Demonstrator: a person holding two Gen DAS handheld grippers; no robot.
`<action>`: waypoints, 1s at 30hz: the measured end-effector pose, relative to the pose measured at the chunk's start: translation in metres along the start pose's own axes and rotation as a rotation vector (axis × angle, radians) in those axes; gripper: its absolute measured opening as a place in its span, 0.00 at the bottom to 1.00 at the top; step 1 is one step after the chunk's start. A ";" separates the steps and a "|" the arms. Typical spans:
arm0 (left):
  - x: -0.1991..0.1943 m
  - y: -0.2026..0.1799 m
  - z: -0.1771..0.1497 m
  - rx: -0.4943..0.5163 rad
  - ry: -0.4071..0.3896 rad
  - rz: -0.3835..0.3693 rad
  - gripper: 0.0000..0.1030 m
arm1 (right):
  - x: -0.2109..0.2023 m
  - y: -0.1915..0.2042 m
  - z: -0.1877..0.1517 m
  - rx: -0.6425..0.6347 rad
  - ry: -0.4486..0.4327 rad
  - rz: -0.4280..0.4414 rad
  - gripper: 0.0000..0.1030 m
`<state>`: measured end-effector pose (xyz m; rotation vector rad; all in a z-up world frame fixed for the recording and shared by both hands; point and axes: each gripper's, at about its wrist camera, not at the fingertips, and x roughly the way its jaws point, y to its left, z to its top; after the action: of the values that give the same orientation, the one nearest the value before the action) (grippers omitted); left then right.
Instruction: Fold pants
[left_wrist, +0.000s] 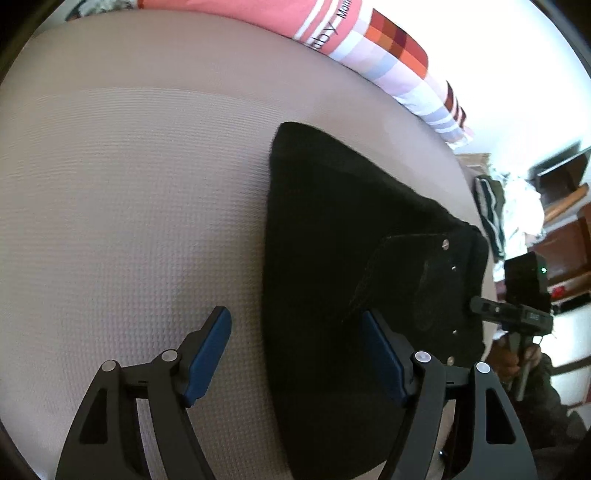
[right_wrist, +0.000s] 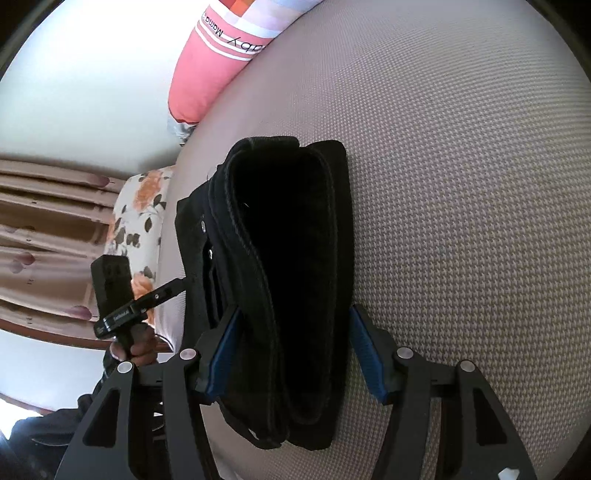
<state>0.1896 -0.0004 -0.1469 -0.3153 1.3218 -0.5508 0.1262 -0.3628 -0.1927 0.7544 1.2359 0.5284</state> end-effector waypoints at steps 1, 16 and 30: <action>0.002 0.000 0.003 0.006 0.008 -0.023 0.71 | 0.000 0.000 0.001 -0.006 0.003 0.006 0.55; 0.007 0.015 -0.001 -0.025 0.040 -0.291 0.70 | 0.008 -0.010 0.011 -0.038 0.038 0.135 0.50; 0.001 -0.020 -0.014 0.028 -0.039 0.019 0.37 | 0.022 0.016 0.011 0.000 -0.070 0.022 0.37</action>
<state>0.1726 -0.0161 -0.1408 -0.2888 1.2773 -0.5437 0.1434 -0.3385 -0.1929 0.7805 1.1641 0.5158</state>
